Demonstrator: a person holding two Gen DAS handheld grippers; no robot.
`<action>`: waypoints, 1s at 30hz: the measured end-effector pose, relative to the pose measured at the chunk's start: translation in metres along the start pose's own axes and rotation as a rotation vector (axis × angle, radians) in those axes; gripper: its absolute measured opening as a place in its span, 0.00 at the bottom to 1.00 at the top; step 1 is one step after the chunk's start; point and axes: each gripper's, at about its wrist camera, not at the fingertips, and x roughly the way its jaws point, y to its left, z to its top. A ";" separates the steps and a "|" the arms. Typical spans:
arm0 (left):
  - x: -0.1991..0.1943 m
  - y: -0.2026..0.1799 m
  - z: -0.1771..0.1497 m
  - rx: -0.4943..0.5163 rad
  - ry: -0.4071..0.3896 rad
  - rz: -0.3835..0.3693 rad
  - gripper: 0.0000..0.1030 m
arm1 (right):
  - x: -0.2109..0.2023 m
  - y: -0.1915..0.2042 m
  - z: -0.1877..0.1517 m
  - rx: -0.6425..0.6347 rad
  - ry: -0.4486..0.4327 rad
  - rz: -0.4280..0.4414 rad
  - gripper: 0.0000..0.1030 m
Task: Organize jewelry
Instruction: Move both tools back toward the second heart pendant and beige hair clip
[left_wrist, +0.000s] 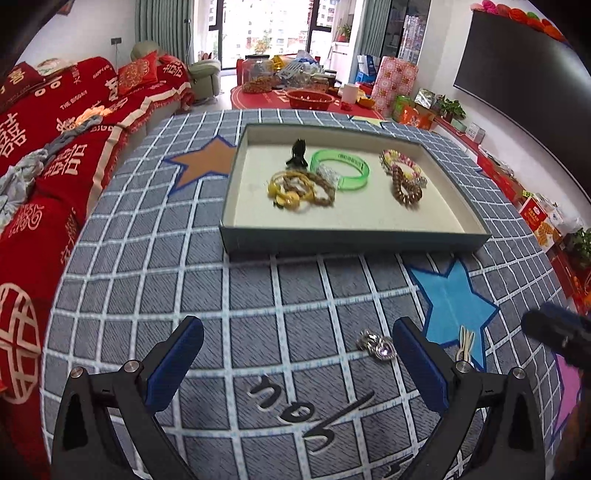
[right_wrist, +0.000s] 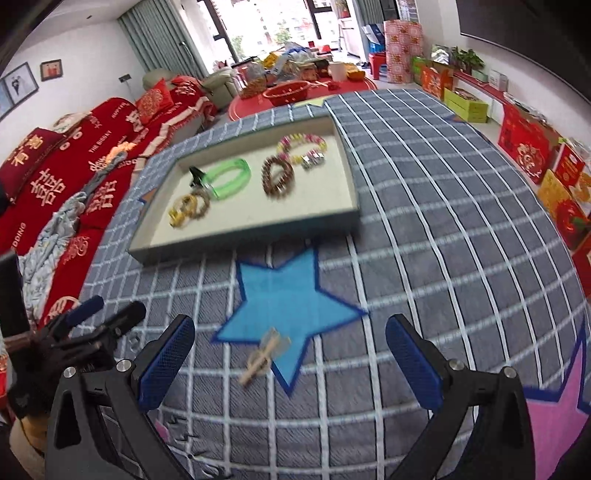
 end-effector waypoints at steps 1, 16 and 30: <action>0.003 -0.002 -0.002 -0.010 0.012 -0.002 1.00 | 0.000 -0.003 -0.008 0.001 0.004 -0.015 1.00; 0.031 -0.028 -0.015 -0.066 0.072 0.075 1.00 | 0.003 -0.002 -0.055 0.008 0.037 -0.096 1.00; 0.031 -0.007 -0.017 -0.008 0.051 0.117 1.00 | 0.027 0.031 -0.052 -0.053 0.026 -0.155 1.00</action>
